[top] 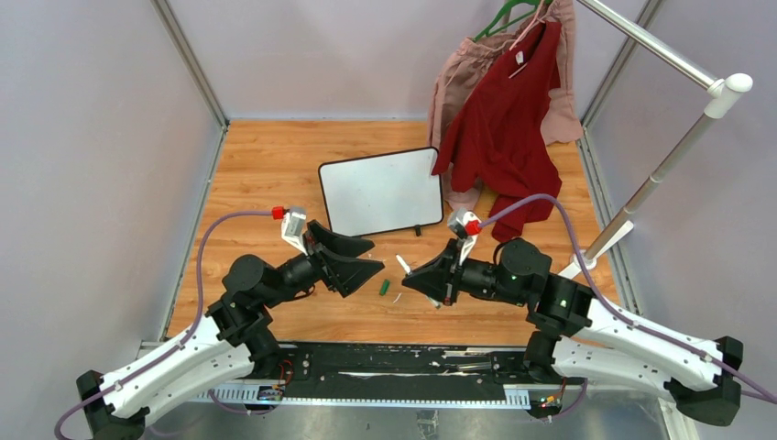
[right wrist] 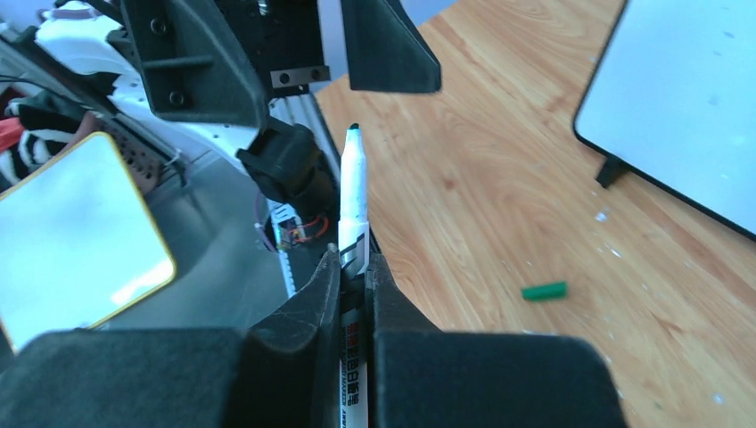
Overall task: Write a sentence on the whiteboard
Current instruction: Adjust the whiteboard marker.
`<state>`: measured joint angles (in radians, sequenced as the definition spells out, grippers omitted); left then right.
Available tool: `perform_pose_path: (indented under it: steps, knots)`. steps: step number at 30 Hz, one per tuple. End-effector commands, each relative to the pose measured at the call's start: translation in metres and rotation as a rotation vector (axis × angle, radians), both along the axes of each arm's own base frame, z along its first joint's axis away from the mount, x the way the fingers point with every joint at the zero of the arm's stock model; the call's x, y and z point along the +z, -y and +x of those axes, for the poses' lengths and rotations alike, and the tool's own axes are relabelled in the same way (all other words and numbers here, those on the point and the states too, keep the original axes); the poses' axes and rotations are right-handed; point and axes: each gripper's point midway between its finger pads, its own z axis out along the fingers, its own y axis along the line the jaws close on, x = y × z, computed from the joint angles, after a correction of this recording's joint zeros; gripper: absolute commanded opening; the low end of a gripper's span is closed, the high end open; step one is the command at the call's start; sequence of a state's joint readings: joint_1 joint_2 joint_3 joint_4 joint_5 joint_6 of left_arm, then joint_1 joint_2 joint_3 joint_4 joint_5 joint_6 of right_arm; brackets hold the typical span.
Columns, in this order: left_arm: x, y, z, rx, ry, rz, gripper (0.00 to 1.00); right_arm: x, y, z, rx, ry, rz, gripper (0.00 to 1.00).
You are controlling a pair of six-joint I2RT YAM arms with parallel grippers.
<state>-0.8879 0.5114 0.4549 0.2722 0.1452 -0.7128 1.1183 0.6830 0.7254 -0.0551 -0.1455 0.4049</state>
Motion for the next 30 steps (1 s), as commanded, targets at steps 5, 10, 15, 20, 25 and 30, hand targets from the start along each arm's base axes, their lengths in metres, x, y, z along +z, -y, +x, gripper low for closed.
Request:
perform_pose_path:
  steps: [5, 10, 15, 20, 25, 30]
  knots:
    - [0.047, 0.017, -0.041, -0.251, 0.107, -0.070, 0.83, 0.059, -0.035, -0.016, 0.168, 0.044, 0.178, 0.00]
    - [0.048, 0.018, -0.045, -0.277, 0.100, -0.070, 0.77, 0.062, -0.040, -0.017, 0.188, 0.041, 0.184, 0.00]
    - [0.047, 0.018, -0.044, -0.272, 0.091, -0.070, 0.68, 0.063, -0.040, -0.018, 0.193, 0.041, 0.183, 0.00]
    - [0.048, 0.019, -0.043, -0.273, 0.082, -0.073, 0.57, 0.060, -0.041, -0.020, 0.204, 0.035, 0.178, 0.00]
    - [0.051, 0.020, -0.044, -0.285, 0.075, -0.092, 0.48, 0.059, -0.041, -0.023, 0.224, 0.034, 0.174, 0.00]
    - [0.053, 0.021, -0.044, -0.287, 0.069, -0.103, 0.46, 0.058, -0.042, -0.027, 0.244, 0.031, 0.172, 0.00]
